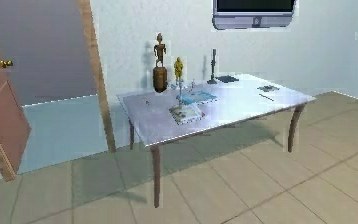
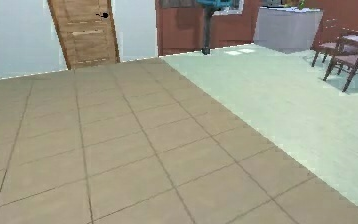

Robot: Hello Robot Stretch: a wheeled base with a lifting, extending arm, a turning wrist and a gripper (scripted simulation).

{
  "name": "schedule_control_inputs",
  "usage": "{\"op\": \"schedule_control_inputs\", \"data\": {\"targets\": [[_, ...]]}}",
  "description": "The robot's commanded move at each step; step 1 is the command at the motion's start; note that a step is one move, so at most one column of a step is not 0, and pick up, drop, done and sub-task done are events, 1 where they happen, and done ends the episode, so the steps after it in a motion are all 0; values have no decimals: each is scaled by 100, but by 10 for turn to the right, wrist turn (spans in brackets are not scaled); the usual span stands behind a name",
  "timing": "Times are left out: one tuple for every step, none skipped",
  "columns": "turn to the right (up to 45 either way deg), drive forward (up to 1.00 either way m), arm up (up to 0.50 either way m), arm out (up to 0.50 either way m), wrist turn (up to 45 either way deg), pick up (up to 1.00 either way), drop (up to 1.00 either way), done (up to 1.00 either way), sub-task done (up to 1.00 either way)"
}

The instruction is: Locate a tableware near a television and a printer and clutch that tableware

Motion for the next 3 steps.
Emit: {"op": "schedule_control_inputs", "data": {"targets": [[0,15,0,0,0,0,0,0,0],[450,0,0,0,0,0,0,0,0],[420,0,0,0,0,0,0,0,0]]}}
